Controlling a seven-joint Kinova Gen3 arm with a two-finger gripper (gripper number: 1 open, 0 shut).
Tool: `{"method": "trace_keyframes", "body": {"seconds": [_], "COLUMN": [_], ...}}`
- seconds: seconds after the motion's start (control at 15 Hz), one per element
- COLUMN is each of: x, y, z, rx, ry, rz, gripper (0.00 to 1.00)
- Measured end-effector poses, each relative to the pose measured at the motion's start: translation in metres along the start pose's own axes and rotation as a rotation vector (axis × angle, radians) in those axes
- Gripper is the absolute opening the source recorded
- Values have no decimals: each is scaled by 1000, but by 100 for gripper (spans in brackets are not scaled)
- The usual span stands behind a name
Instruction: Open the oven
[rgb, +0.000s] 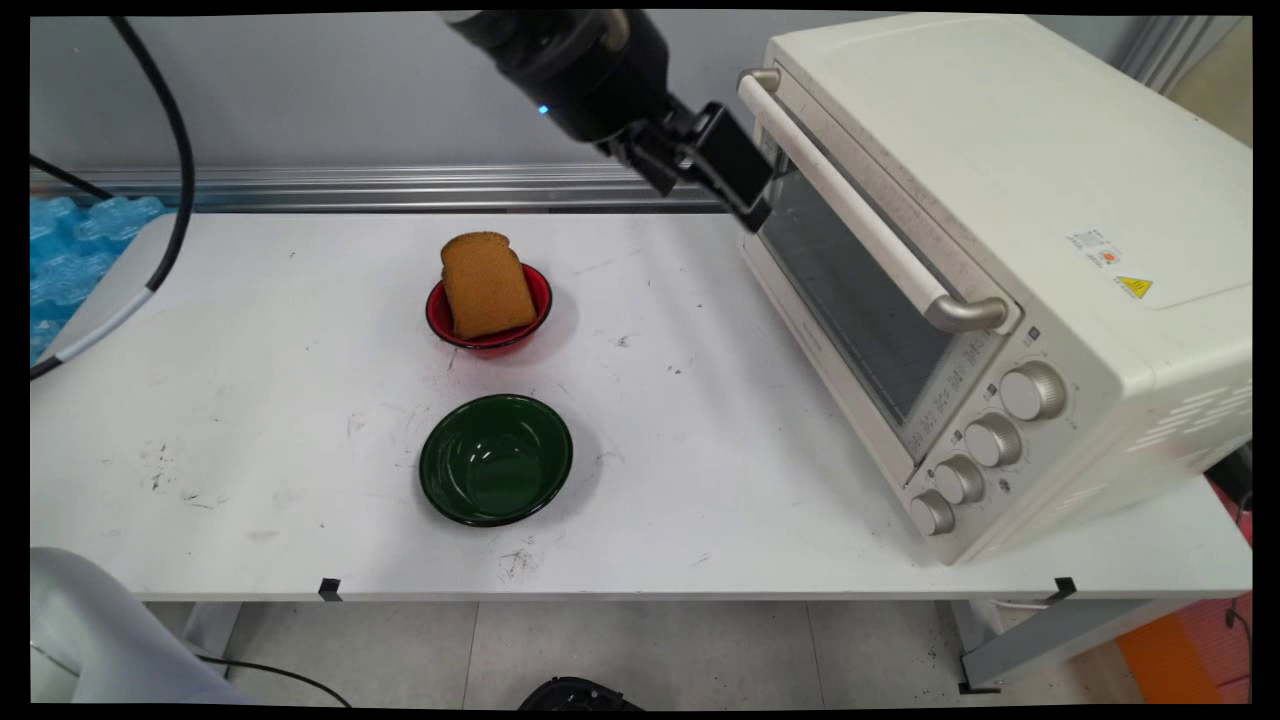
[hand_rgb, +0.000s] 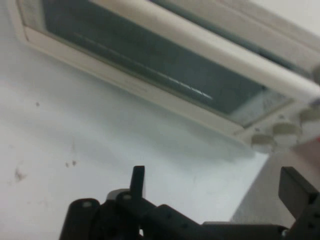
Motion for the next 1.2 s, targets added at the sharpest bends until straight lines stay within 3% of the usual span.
{"method": "trace_keyframes", "body": {"seconds": [0.47,1.2], "x": [38,88], "y": [-6,-32], "z": [16,45], "rx": [45,59], "ry": [55,93], "rz": [-10,148], "gripper": [100,100]}}
